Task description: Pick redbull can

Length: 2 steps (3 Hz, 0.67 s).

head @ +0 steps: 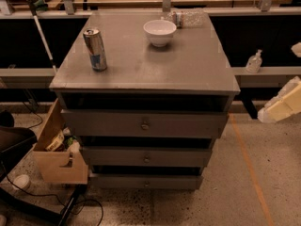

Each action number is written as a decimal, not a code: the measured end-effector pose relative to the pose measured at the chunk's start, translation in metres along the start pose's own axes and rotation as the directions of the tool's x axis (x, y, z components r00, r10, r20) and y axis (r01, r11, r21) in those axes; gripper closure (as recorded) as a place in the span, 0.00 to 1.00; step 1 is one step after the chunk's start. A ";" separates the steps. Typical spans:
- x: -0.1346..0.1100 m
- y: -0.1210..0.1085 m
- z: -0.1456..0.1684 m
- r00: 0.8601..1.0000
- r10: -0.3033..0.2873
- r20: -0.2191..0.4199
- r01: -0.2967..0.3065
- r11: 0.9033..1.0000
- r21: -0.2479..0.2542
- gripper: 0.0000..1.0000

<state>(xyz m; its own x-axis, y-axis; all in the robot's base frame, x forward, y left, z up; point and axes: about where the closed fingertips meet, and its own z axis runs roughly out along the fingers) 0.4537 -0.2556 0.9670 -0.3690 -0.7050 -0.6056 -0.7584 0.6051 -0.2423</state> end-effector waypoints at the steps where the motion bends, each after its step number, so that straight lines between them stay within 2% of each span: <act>1: -0.035 -0.031 0.010 0.968 -0.020 0.251 0.006 0.998 0.057 0.00; 2: -0.123 -0.072 0.000 0.821 -0.064 0.567 -0.015 0.991 0.134 0.00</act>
Offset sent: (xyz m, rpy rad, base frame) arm 0.1669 0.0753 0.2208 0.8028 -0.8725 0.1014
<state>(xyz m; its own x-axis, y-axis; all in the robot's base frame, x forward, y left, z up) 0.5535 -0.2122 1.0587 0.0506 -0.4077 -0.9117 -0.6738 0.6599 -0.3325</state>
